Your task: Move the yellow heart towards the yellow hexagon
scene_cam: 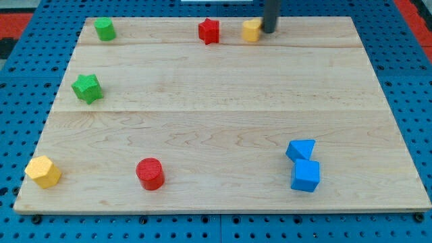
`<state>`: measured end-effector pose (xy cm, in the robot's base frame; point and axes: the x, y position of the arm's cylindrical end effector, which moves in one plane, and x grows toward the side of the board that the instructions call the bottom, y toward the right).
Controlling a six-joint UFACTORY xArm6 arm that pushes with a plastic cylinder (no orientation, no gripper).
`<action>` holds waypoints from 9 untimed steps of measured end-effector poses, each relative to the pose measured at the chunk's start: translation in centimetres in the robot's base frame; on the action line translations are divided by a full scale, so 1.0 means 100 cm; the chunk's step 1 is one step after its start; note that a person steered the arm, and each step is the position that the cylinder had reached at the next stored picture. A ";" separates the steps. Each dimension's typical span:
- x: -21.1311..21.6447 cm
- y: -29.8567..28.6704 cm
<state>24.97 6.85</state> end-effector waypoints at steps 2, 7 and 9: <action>-0.034 -0.002; 0.001 -0.046; 0.128 -0.039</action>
<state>37.74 2.91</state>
